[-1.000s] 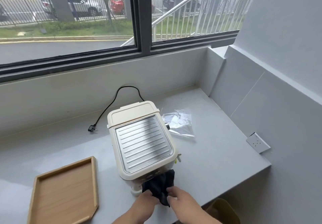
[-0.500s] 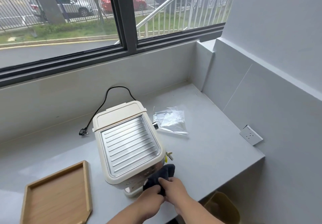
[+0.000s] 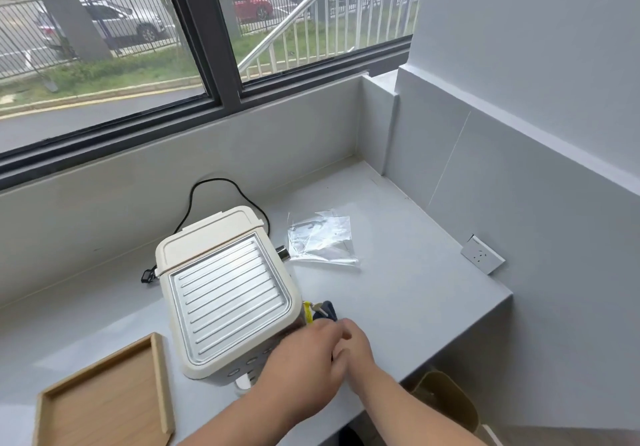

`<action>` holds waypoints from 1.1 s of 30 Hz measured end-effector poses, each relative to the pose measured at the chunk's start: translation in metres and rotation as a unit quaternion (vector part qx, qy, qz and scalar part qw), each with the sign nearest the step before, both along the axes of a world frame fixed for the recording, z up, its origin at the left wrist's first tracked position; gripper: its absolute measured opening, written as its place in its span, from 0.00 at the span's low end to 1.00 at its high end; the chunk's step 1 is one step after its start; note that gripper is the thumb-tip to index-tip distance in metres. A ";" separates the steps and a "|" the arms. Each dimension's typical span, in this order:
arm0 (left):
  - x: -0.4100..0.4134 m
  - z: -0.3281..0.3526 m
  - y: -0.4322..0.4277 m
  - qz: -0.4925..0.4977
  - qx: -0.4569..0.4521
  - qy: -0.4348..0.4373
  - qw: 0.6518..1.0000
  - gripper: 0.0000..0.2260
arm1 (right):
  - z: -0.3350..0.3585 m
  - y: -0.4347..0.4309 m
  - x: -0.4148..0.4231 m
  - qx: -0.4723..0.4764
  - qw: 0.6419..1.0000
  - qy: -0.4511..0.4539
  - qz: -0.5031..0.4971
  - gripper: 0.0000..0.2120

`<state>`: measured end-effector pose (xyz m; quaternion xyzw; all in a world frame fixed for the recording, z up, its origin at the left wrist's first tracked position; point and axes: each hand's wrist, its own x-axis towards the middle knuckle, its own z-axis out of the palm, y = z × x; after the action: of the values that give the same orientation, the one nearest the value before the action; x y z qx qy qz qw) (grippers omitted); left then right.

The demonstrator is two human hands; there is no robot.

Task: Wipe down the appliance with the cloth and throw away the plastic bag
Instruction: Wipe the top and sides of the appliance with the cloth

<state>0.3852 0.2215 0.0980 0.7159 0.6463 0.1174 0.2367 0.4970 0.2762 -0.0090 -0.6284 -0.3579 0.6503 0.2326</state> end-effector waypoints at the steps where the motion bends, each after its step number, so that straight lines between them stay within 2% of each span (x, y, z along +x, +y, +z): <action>1: 0.001 0.009 0.004 -0.020 0.034 0.002 0.999 0.15 | -0.003 0.002 0.002 0.002 1.000 0.017 -0.008 0.06; 3: 0.002 0.024 0.010 -0.034 0.077 -0.012 0.996 0.13 | -0.008 0.011 0.006 0.010 1.000 0.018 0.005 0.11; 4: 0.001 0.029 0.011 -0.040 0.088 -0.017 0.995 0.13 | -0.009 0.016 0.008 0.010 1.000 0.014 0.026 0.10; 6: 0.000 0.034 0.008 -0.080 0.111 0.016 0.990 0.12 | -0.006 0.026 0.010 -0.012 0.997 0.015 0.077 0.07; 8: -0.003 0.037 0.004 -0.113 0.161 0.032 0.980 0.08 | -0.009 0.038 0.010 -0.039 0.992 0.013 0.120 0.10; 12: -0.025 0.042 0.018 -0.037 0.220 0.013 0.975 0.06 | -0.022 0.058 0.005 -0.019 0.984 -0.008 0.178 0.12; 16: -0.063 0.048 0.039 0.090 0.171 0.050 0.980 0.15 | -0.027 0.076 -0.010 -0.012 0.983 0.011 0.182 0.12; 22: -0.114 0.049 0.049 0.190 0.100 0.114 0.970 0.27 | -0.029 0.104 -0.029 -0.011 0.978 0.013 0.207 0.12; 33: -0.117 0.043 0.047 0.213 0.074 0.129 0.966 0.29 | -0.030 0.135 -0.072 0.004 0.974 0.025 0.225 0.11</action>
<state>0.2681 0.2680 0.1407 0.5862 0.7986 0.1189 0.0670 0.4247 0.4112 -0.0385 -0.5144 -0.4869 0.6999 0.0916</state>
